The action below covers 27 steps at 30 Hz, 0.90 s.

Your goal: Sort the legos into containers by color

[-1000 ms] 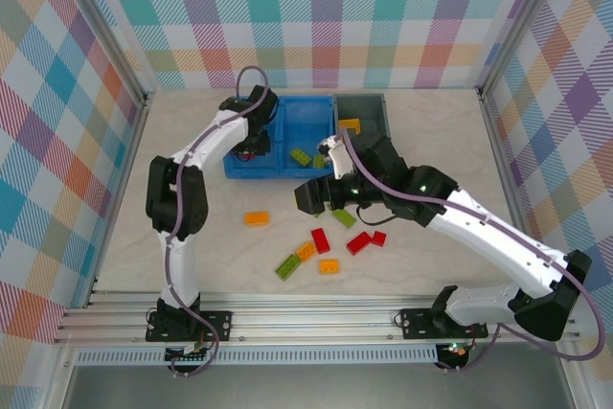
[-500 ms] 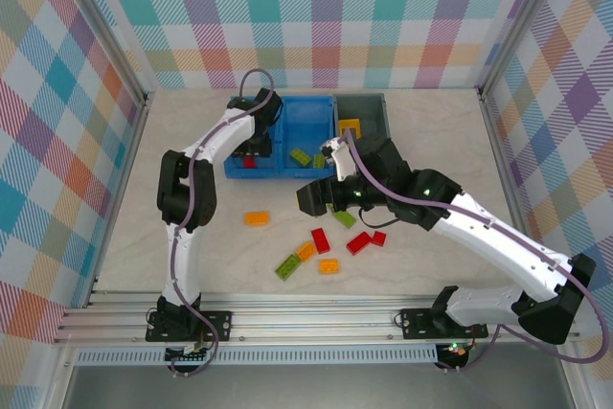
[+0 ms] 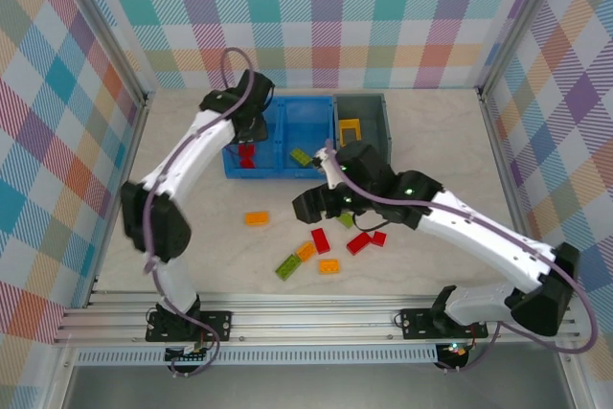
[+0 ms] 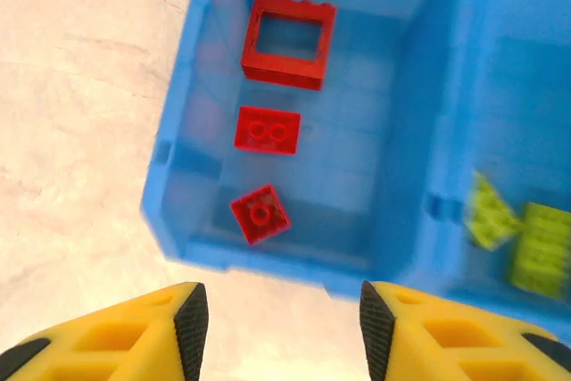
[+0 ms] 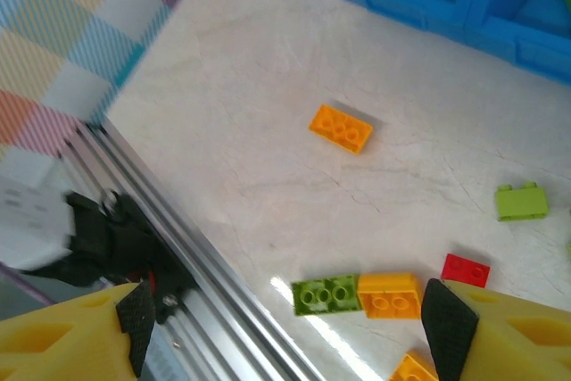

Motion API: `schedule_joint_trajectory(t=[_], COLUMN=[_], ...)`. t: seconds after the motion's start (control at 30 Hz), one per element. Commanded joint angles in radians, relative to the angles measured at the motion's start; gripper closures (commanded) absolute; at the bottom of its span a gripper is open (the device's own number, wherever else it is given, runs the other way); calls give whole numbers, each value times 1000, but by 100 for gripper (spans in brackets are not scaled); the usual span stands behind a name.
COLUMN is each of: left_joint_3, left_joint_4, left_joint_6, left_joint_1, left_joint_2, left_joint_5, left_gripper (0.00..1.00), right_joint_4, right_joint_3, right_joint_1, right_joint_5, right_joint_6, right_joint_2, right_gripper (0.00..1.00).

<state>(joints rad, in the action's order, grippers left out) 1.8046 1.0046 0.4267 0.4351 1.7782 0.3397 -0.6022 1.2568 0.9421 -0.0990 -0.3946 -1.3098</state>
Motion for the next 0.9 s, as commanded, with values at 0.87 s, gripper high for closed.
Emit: schedule_joint_trajectory(t=[0.87], left_joint_3=[-676], left_joint_4=[156], left_joint_6=[334], left_joint_1=[27], left_joint_2=[-1405], left_joint_5=[-305], left_gripper=[43], right_joint_4=[-165], right_joint_3=[709], right_joint_1=[105], right_joint_5=[255], right_joint_6=[525], right_joint_2=[-1053], right_gripper=[8])
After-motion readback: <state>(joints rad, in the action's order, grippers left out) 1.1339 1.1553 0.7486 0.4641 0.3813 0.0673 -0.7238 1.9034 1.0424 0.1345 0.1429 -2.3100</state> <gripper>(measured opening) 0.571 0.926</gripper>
